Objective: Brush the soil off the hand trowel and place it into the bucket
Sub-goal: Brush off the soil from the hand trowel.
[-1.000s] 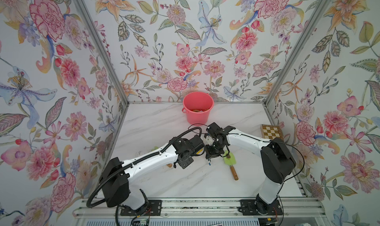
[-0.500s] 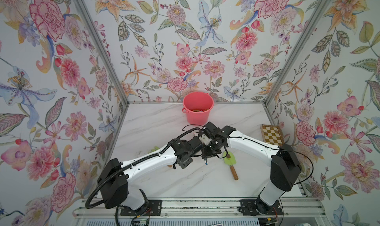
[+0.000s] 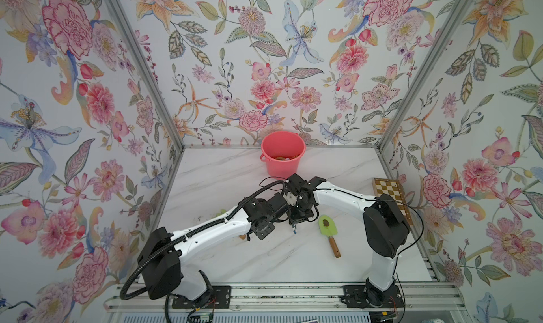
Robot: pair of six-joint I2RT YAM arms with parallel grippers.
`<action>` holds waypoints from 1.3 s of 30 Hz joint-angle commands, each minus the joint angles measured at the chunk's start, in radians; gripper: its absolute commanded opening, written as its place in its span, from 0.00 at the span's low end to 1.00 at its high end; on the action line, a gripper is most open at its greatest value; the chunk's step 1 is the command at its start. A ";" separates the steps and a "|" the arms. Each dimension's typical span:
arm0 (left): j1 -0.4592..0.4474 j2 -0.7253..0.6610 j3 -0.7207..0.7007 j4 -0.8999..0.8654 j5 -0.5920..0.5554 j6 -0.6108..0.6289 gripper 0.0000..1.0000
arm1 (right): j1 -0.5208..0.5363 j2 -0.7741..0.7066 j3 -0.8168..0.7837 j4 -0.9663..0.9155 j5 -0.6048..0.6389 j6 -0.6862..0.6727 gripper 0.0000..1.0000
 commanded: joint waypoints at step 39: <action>0.031 -0.102 0.034 -0.010 0.049 -0.039 0.12 | -0.110 -0.139 0.019 0.031 0.089 0.017 0.00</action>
